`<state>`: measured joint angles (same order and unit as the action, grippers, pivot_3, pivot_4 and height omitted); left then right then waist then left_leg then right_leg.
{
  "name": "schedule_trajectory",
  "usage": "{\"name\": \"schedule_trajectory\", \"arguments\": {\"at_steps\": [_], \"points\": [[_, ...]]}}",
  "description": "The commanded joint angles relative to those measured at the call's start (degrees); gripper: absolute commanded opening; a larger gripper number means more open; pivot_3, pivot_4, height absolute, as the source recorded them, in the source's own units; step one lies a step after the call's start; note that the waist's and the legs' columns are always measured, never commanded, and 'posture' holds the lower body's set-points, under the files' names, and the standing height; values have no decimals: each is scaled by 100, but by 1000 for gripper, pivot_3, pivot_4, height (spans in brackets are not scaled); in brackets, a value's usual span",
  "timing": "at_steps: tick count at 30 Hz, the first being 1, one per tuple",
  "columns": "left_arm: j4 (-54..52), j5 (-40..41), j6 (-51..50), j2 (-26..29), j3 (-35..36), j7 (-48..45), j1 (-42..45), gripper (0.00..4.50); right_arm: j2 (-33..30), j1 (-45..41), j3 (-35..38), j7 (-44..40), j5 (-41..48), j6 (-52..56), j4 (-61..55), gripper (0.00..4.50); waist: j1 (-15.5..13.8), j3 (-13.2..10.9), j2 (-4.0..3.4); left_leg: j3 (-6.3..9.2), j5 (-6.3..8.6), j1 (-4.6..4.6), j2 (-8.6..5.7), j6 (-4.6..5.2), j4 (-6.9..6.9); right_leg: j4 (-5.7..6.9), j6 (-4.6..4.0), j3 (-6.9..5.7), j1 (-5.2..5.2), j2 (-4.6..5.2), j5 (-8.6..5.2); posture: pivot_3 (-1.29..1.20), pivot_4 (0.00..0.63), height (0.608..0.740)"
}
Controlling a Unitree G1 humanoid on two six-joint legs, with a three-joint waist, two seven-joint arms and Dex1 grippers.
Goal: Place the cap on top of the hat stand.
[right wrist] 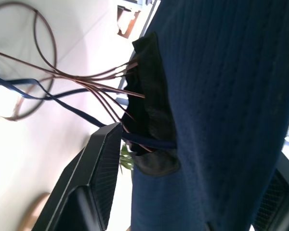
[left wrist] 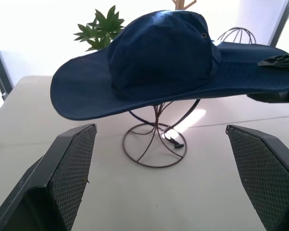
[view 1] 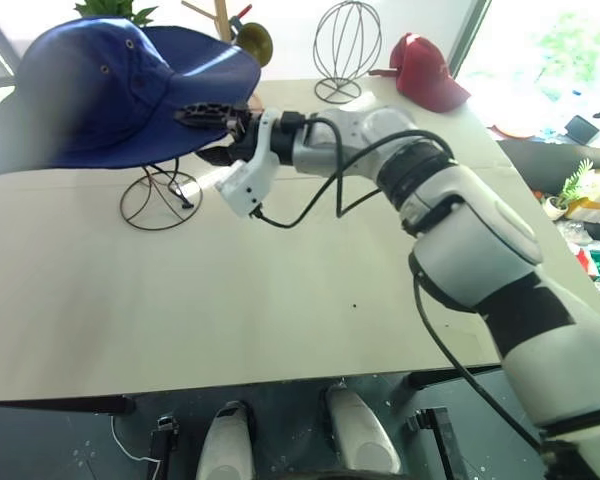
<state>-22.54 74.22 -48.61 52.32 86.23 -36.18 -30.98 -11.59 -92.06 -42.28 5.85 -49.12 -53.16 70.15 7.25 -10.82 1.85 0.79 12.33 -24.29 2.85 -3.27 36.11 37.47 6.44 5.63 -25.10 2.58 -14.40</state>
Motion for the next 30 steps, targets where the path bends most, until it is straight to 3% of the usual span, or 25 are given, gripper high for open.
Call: {"name": "schedule_trajectory", "arguments": {"at_steps": [1, 2, 4, 6, 8, 12, 13, 15, 19, 26, 30], "points": [[84, -108, 99, 196, -49, -56, 117, 4500, -115, 116, 313, -459, 388, -66, -219, 4024, 6, 0, 0, 1, 0, 1, 0, 0, 0, 0, 0, 0, 0, -1, 0, 0, 150, 739], [126, -139, 101, 254, -101, -71, 170, 4500, -104, 171, 323, -500, 397, -32, -267, 4294, 12, 0, 0, 1, 0, 4, 0, 0, -1, 0, 1, 0, 2, -1, 0, 0, 150, 739], [183, -189, 91, 329, -169, -94, 257, 4500, -91, 247, 342, -565, 406, 15, -345, 4294, 18, 0, -1, 1, 0, 8, 0, 0, -5, 0, 1, 0, 3, -2, 0, 0, 150, 739], [245, -247, 91, 430, -305, -112, 403, 4500, -53, 326, 401, -612, 443, 118, -418, 3801, 25, -1, -1, 1, 0, 10, 2, 0, -8, 1, 1, 0, 1, -4, 0, 0, 150, 739], [270, -309, 78, 493, -416, -149, 515, 4500, -28, 380, 463, -617, 472, 229, -486, 2861, 24, -1, -2, 1, 0, 10, 2, 0, -9, 1, 2, 0, 1, -4, 1, 0, 150, 739], [271, -389, 31, 499, -483, -191, 642, 4500, -24, 486, 542, -786, 573, 305, -584, 2861, 21, 0, -1, 0, 0, 10, 2, 0, -10, 1, 1, 0, 1, -3, 0, 0, 150, 739], [272, -408, 21, 496, -489, -204, 662, 4500, -20, 516, 565, -842, 610, 318, -602, 2662, 20, 0, 0, 0, 0, 10, 2, 0, -10, 1, 1, 0, 1, -3, 0, 0, 150, 739], [268, -440, 0, 491, -494, -240, 686, 4500, -8, 567, 609, -917, 671, 351, -643, 2069, 20, 0, 0, 0, 0, 10, 2, 0, -9, 1, 1, 0, 2, -3, 0, 0, 150, 739], [275, -484, -33, 498, -474, -299, 714, 4500, 43, 649, 666, -950, 706, 424, -746, 89, 18, 0, -1, 0, 0, 10, 2, 0, -9, 0, 1, 0, 2, -3, 0, 0, 150, 739], [262, -540, -115, 496, -452, -345, 780, 4500, 97, 697, 680, -980, 701, 530, -817, 89, 20, 0, -1, 0, 0, 10, 2, 0, -10, 0, 1, 0, 1, -3, 0, 0, 150, 739], [259, -551, -127, 470, -479, -352, 817, 4500, 37, 702, 757, -1271, 854, 485, -808, 1593, 19, 0, -1, 0, 0, 10, 2, 0, -10, 0, 1, 0, 2, -3, 0, 0, 150, 739]]}}
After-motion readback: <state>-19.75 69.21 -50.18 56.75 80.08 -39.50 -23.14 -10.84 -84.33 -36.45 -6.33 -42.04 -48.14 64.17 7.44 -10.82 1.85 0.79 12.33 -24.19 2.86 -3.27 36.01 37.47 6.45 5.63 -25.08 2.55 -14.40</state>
